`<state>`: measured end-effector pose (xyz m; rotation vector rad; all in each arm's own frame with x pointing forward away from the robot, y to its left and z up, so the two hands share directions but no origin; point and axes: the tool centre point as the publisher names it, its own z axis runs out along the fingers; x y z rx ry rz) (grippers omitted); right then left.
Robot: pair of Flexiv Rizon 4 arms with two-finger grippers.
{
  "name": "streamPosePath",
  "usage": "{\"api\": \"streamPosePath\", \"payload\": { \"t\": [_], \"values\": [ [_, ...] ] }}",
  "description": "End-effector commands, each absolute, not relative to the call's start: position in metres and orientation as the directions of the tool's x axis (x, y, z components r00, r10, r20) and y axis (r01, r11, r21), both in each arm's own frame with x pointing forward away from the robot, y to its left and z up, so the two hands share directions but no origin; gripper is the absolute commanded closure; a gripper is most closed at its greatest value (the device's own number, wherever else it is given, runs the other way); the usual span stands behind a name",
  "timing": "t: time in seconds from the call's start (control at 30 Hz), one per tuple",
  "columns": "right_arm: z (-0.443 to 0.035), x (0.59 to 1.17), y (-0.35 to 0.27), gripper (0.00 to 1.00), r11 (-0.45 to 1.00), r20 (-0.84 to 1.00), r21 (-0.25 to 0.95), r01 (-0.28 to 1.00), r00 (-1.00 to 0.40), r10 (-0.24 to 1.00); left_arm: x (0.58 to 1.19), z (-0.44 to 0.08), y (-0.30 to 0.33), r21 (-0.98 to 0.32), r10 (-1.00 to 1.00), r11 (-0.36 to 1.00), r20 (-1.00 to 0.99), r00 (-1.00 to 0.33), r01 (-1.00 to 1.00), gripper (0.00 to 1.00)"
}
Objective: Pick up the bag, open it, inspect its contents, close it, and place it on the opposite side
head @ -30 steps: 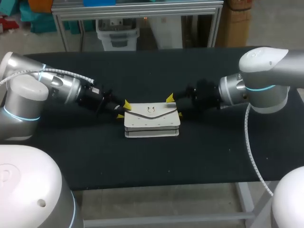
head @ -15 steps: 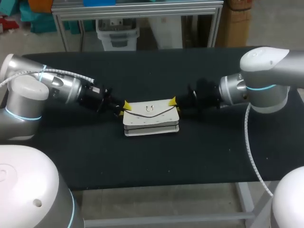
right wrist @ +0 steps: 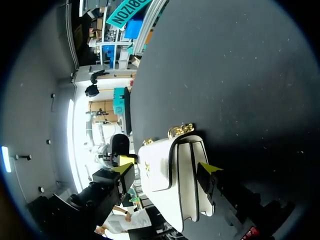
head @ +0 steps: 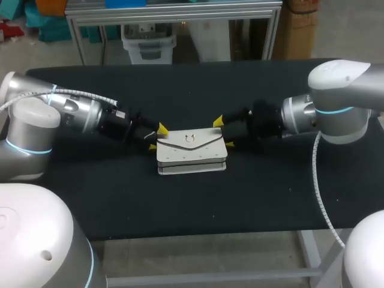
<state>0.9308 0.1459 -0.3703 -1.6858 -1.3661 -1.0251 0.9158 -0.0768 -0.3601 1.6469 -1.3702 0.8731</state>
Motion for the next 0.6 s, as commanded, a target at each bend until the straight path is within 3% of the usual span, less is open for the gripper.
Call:
{"api": "streamPosePath", "payload": {
  "t": [0.03, 0.3, 0.47, 0.5, 0.53, 0.57, 0.6],
  "values": [
    [-0.368, 0.928, 0.143, 0.07, -0.180, 0.910, -0.045, 0.983, 0.115, 0.399, 0.913, -0.361, -0.072, 0.143, -0.406, -0.096, 0.898, 0.170, -0.985, 0.51],
    [-0.365, 0.927, 0.142, 0.11, -0.182, 0.913, -0.040, 0.982, 0.110, 0.394, 0.911, -0.356, -0.071, 0.165, -0.396, -0.078, 0.900, 0.182, -0.983, 0.56],
    [-0.364, 0.927, 0.143, 0.11, -0.175, 0.912, -0.039, 0.984, 0.107, 0.395, 0.914, -0.360, -0.084, 0.176, -0.416, -0.039, 0.892, 0.177, -0.984, 0.53],
    [-0.365, 0.927, 0.144, 0.12, -0.171, 0.912, -0.042, 0.984, 0.108, 0.395, 0.914, -0.360, -0.085, 0.177, -0.418, -0.037, 0.891, 0.176, -0.984, 0.59],
    [-0.365, 0.927, 0.145, 0.14, -0.165, 0.912, -0.046, 0.985, 0.109, 0.396, 0.915, -0.361, -0.086, 0.180, -0.417, -0.034, 0.891, 0.178, -0.983, 0.85],
    [-0.366, 0.927, 0.147, 0.15, -0.159, 0.912, -0.048, 0.986, 0.109, 0.396, 0.916, -0.362, -0.087, 0.181, -0.418, -0.034, 0.891, 0.179, -0.983, 1.00],
    [-0.367, 0.927, 0.148, 0.19, -0.152, 0.912, -0.051, 0.987, 0.108, 0.397, 0.916, -0.362, -0.088, 0.183, -0.420, -0.035, 0.889, 0.181, -0.982, 1.00]
  ]
}}
